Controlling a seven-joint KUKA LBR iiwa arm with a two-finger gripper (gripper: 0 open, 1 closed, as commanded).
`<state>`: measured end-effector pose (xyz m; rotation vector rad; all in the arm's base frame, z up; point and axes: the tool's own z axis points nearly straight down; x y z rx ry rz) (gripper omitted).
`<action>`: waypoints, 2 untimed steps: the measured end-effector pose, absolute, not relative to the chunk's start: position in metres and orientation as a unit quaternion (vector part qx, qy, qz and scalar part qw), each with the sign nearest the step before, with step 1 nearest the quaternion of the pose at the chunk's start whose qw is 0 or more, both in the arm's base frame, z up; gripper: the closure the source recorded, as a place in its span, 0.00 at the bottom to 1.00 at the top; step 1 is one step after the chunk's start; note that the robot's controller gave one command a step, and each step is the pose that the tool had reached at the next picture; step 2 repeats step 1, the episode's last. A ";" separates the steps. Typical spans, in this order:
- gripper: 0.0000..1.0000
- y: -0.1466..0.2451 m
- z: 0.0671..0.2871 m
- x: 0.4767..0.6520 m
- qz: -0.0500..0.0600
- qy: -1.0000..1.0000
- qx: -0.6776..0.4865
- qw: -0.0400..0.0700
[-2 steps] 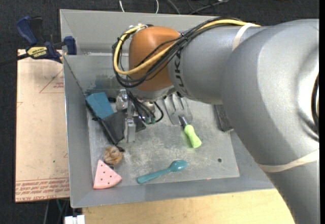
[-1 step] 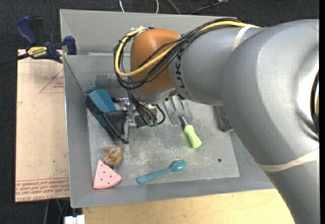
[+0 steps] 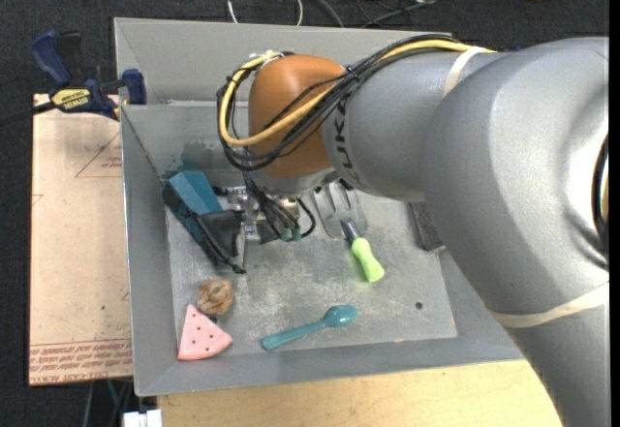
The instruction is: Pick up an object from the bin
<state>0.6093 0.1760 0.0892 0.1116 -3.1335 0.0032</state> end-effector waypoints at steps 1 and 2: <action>1.00 0.170 0.235 0.604 0.000 -1.000 0.011 0.001; 1.00 0.170 0.235 0.604 0.000 -1.000 0.011 0.001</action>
Offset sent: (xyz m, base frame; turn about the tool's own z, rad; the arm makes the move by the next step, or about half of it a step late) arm 0.0000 0.0000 0.0000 0.0000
